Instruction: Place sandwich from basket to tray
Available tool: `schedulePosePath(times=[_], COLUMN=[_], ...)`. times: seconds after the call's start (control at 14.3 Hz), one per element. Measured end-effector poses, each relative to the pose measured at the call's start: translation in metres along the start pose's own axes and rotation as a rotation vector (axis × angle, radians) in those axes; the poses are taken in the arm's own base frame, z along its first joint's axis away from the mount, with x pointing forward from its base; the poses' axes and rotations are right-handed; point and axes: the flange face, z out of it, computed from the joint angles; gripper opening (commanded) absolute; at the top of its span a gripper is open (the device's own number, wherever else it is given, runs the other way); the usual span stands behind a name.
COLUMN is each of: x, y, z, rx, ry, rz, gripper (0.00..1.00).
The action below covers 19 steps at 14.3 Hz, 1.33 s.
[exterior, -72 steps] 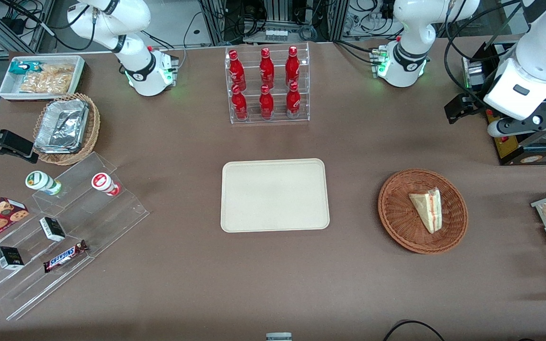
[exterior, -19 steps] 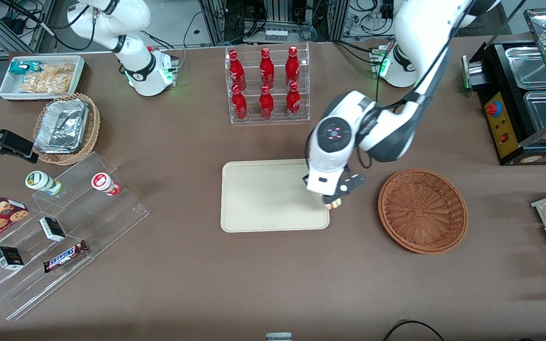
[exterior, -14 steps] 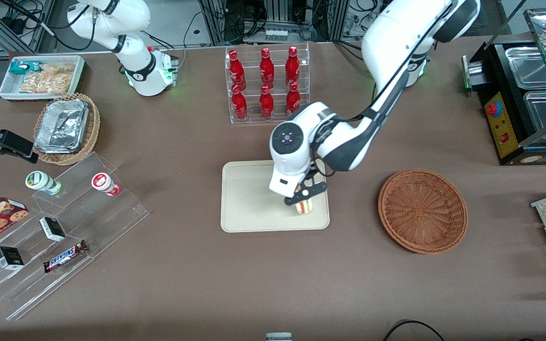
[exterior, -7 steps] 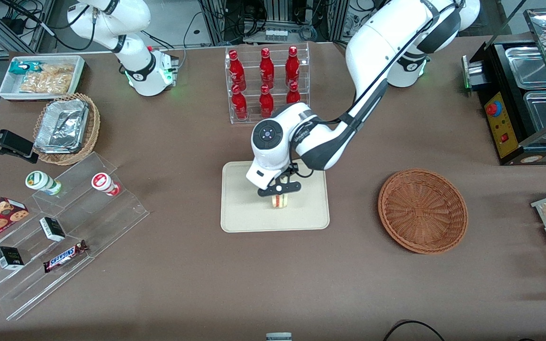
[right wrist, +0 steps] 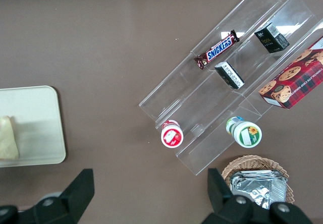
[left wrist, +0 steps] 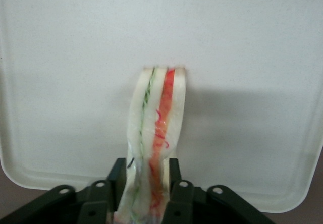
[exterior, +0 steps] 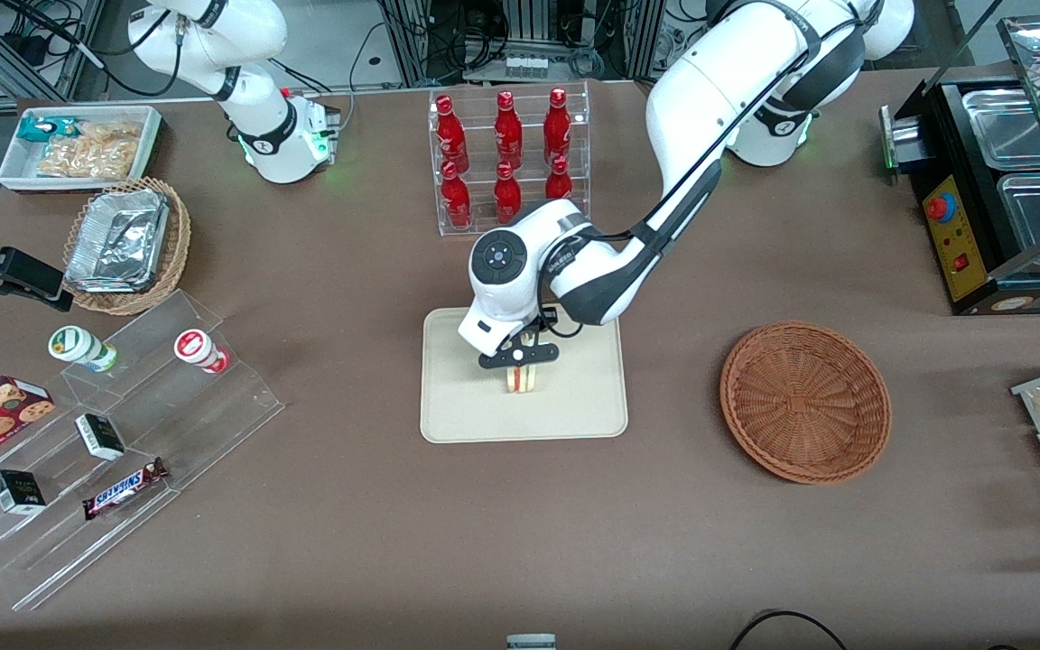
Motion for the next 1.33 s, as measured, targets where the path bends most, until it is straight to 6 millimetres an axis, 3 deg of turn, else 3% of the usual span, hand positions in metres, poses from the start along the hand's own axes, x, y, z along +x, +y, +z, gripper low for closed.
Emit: schedulePosePath(times=[0.07, 0.28, 0.42, 0.56, 0.7, 0.84, 1.05, 1.33], x=[0.0, 0.001, 0.008, 0.019, 0.031, 0.047, 0.071, 0.099], y=[0.0, 0.0, 0.0, -0.002, -0.022, -0.063, -0.145, -0.269], z=[0.002, 0.001, -0.011, -0.039, -0.082, -0.135, -0.202, -0.248], rx=[0.002, 0.0, -0.017, -0.044, -0.033, 0.011, 0.065, 0.148], ry=[-0.001, 0.002, 0.02, 0.051, 0.073, 0.082, 0.073, 0.007], rz=[0.0, 0.0, -0.008, -0.023, -0.054, -0.113, -0.222, -0.193], gripper=[0.99, 1.0, 1.0, 1.0, 1.0, 1.0, 1.0, 1.0])
